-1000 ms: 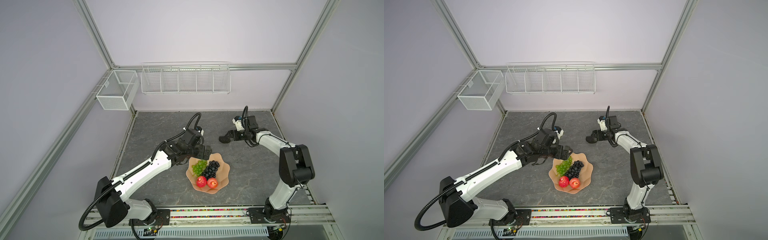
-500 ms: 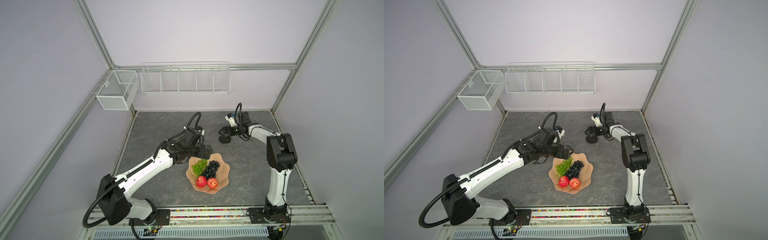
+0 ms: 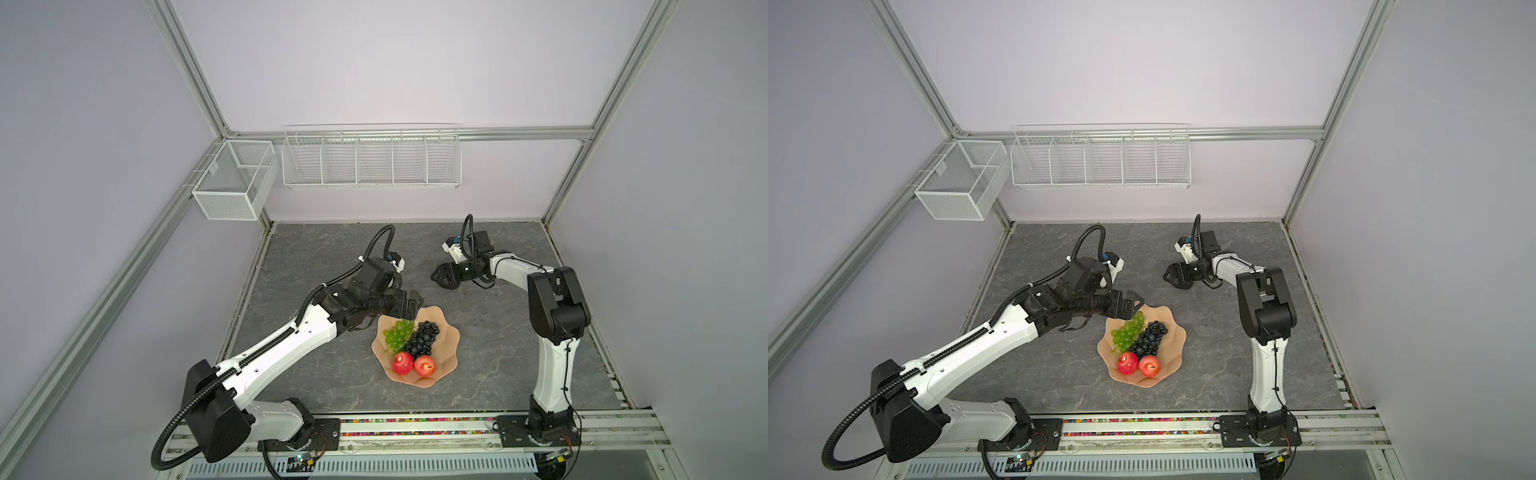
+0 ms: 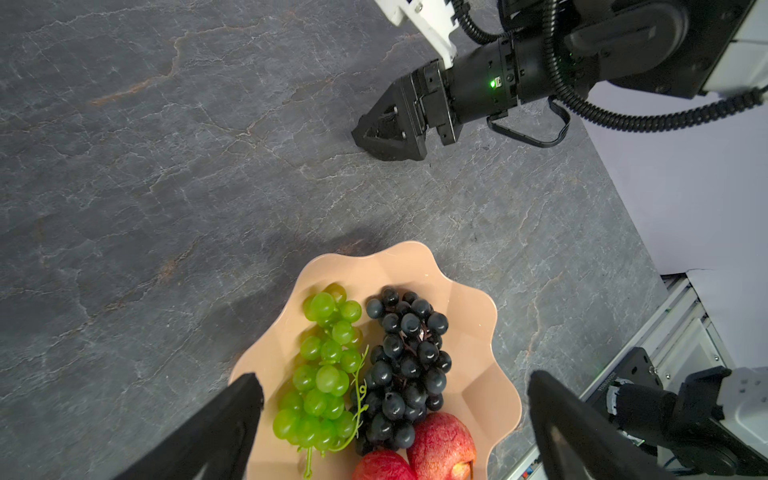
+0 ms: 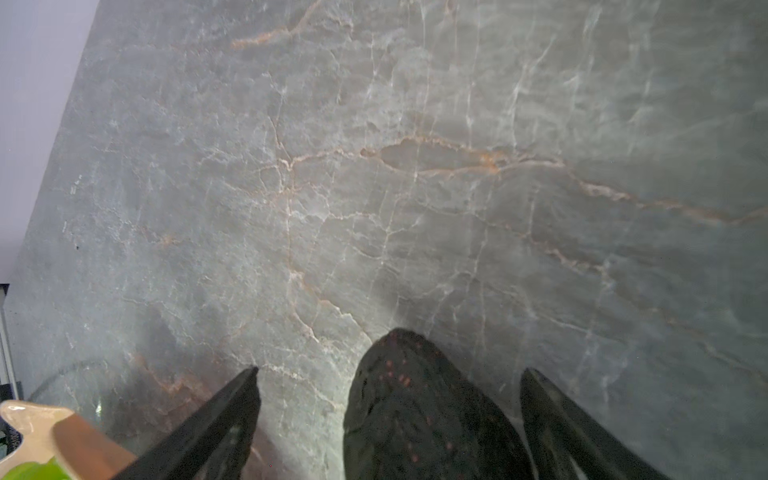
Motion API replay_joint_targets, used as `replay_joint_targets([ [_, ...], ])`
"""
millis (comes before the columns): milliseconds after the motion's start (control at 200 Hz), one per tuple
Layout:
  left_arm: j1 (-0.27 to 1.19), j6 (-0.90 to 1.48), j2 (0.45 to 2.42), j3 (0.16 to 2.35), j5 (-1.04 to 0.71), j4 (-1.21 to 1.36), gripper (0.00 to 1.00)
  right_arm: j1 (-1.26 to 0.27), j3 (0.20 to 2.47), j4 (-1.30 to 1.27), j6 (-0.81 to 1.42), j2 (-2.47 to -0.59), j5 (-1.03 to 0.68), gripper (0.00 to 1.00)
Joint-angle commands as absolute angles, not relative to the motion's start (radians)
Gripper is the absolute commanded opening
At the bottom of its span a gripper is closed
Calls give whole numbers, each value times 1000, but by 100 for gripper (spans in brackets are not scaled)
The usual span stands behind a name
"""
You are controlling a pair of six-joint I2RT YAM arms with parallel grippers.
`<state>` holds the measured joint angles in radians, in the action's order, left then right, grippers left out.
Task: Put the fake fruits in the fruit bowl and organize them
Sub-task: 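Move the right gripper to the black avocado and grasp it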
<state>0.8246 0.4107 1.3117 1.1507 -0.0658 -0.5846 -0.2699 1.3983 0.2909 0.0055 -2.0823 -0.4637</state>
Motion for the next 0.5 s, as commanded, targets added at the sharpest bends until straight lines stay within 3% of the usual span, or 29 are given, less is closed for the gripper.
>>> replay_joint_targets([
  [0,822,426,1291,1129,-84,-566,99,-275,1341,315,-13,-2028,-433,99],
  [170,822,429,1285,1117,-94,-555,99,-300,1302,322,1,-2003,-355,97],
  [295,821,429,1282,1117,-94,-555,99,-324,1337,372,0,-2025,-297,80],
  [390,822,429,1279,1120,-92,-557,99,-331,1331,363,13,-2016,-281,75],
  [495,821,431,1275,1117,-92,-556,99,-332,1326,362,26,-1994,-259,64],
])
